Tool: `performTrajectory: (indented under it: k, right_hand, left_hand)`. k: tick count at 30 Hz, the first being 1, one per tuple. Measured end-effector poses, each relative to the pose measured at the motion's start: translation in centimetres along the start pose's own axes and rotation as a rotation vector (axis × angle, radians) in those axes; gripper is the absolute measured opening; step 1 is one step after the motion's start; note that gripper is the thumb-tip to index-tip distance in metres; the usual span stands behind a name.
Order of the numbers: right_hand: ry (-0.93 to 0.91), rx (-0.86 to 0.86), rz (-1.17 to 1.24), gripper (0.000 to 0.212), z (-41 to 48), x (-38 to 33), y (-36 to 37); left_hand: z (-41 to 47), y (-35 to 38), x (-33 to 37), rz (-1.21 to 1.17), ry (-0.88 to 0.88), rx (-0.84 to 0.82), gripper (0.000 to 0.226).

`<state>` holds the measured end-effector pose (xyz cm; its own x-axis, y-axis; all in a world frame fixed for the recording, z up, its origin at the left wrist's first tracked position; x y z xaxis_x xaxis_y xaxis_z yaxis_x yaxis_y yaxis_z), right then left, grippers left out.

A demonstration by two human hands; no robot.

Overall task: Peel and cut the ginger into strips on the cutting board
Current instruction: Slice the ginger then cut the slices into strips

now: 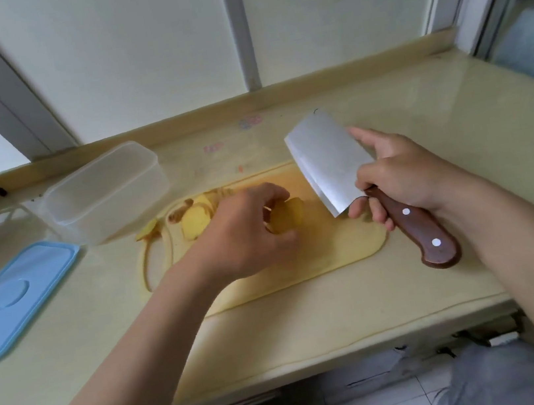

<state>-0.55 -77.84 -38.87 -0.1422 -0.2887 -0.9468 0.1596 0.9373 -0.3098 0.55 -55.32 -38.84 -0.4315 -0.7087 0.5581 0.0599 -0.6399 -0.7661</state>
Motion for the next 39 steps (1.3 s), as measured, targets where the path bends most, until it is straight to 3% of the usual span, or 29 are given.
performTrajectory:
  k: [6,13,18,26,30,35,39]
  right_hand:
    - [0.019,0.021,-0.016,0.073,-0.2,0.9,-2.1]
    - [0.022,-0.025,0.014,0.074,0.4,1.8,-1.8]
    - [0.028,-0.028,0.032,0.074,0.3,1.7,-1.8]
    - [0.055,-0.043,0.032,0.075,-0.5,0.9,-1.5]
    - [0.069,-0.037,0.019,0.072,-1.0,0.5,-1.4]
    - [0.057,0.003,-0.098,0.078,-1.7,0.1,-1.7]
    - [0.057,-0.019,-0.228,0.086,-2.7,-0.7,-2.1]
  left_hand:
    - [1.7,1.8,1.2,0.111,0.024,0.056,0.054]
    - [2.1,-3.6,-0.9,0.247,0.040,0.051,0.058]
    - [2.4,-5.9,-3.5,0.329,-0.050,0.103,0.056]
    - [1.0,-5.3,-4.8,0.320,-0.115,0.036,0.062]
    - [0.0,-3.9,-2.2,0.385,0.079,0.161,0.053]
    - [-0.5,0.8,-0.1,0.187,0.354,-0.034,0.030]
    - [0.4,2.5,-0.2,0.138,0.395,-0.004,0.024]
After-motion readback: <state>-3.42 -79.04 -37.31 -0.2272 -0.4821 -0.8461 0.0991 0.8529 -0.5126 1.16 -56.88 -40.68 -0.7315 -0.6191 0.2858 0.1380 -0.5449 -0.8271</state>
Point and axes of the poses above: each hand's wrist, its own z-axis towards the middle knuckle, its own y-axis out of the palm, x = y × z, the point moved 2 cm from there along z, towards the middle knuckle, and after that the axes turned 14 degrees about x, right-handed, at the moved point
